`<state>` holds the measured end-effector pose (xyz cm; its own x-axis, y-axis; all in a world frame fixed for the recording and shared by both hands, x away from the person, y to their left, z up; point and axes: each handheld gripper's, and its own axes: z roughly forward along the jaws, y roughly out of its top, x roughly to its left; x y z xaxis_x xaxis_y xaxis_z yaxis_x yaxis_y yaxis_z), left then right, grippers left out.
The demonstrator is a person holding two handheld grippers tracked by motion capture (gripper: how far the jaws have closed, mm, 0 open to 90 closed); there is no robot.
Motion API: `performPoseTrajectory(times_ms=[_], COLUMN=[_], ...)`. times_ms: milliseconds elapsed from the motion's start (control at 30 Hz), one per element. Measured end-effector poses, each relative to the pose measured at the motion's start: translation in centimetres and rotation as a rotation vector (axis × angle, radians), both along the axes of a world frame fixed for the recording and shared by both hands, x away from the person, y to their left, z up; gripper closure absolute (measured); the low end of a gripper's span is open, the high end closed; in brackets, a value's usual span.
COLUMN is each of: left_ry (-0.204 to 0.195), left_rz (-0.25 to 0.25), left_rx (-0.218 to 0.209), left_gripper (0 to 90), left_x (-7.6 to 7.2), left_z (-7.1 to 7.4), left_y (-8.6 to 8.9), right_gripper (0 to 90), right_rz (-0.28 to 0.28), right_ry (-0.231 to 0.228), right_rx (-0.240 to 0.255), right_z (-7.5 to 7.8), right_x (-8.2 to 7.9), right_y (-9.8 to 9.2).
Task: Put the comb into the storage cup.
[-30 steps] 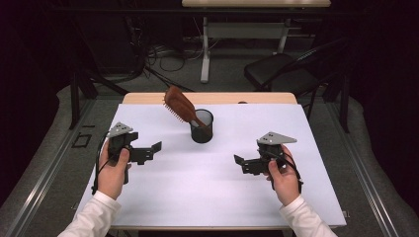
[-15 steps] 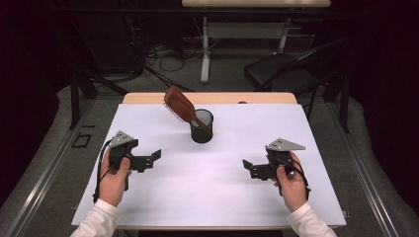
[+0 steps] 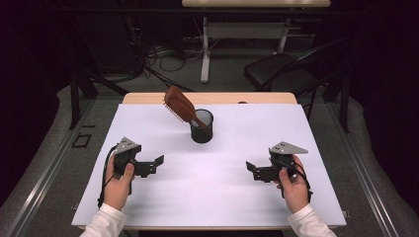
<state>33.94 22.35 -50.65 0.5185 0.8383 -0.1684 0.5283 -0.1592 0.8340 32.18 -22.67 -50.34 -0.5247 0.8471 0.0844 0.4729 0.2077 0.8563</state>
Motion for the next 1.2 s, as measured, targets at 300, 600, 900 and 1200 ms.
performPoseTrajectory(times_ms=[300,600,900,1200], left_ry=[0.0,-0.02,-0.042,-0.05], left_rz=[-0.007,-0.014,-0.02,-0.021], left_rx=[0.013,0.01,0.009,0.018], left_gripper=[0.3,0.3,0.3,0.3], left_x=[-0.3,-0.6,-1.0,-1.1], left_z=[-1.2,-1.8,-2.1,-2.2], left_y=[-0.1,0.0,0.1,0.0], right_gripper=[0.2,0.2,0.2,0.2], right_rz=[-0.008,-0.01,-0.011,-0.016], right_ry=[-0.002,-0.02,-0.022,-0.019], right_rx=[-0.008,-0.011,-0.006,-0.004], right_z=[-0.7,-1.0,-1.6,-1.8], right_x=[-0.2,-0.5,-0.7,-0.7], right_y=[-0.2,-0.4,-0.3,-0.4])
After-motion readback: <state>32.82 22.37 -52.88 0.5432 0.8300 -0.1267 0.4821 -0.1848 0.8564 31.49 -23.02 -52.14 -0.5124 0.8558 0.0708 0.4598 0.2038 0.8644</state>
